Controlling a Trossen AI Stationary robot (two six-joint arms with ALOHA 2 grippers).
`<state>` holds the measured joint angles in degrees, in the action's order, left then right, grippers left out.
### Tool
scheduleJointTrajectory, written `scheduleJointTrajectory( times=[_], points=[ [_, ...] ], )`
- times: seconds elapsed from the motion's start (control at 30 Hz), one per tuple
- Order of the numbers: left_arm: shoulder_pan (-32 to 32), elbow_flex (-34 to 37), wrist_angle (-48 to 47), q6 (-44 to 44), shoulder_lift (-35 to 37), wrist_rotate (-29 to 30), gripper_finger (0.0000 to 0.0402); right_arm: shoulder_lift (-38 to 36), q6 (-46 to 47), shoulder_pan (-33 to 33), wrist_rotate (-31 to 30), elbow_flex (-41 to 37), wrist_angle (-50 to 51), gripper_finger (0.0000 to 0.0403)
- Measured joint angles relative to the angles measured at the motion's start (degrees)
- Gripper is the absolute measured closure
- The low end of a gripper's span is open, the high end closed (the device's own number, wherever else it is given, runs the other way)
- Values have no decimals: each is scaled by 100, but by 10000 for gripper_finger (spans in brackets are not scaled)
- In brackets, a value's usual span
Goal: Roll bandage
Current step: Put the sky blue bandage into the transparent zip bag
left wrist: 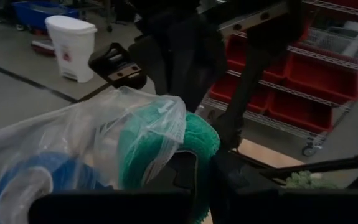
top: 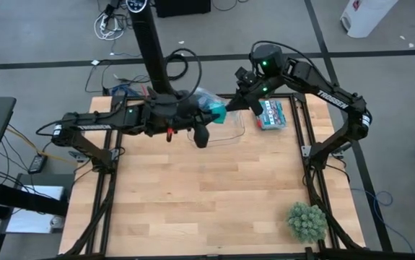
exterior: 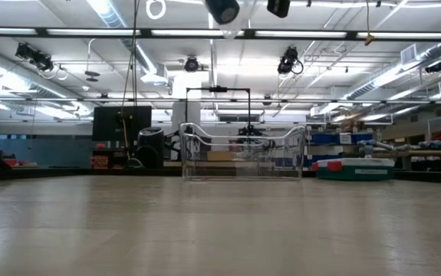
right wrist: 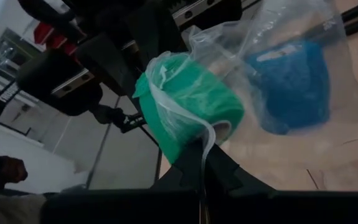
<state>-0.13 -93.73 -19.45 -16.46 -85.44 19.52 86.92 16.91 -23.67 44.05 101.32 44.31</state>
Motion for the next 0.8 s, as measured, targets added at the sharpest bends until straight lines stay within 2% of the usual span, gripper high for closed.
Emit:
scheduleJointTrajectory(
  times=[0.27, 0.63, 0.8],
  points=[
    [-25, 0, 9, -293, -57, 523, 377, 8, 134, 6, 24, -2, -149, 403],
    [11, -16, -150, -1833, -270, 711, 374, 28, 59, 46, 187, -17, 56, 403],
    [49, -20, -442, -2591, -275, 812, 345, 41, 9, 80, 272, -17, 68, 403]
  ],
)
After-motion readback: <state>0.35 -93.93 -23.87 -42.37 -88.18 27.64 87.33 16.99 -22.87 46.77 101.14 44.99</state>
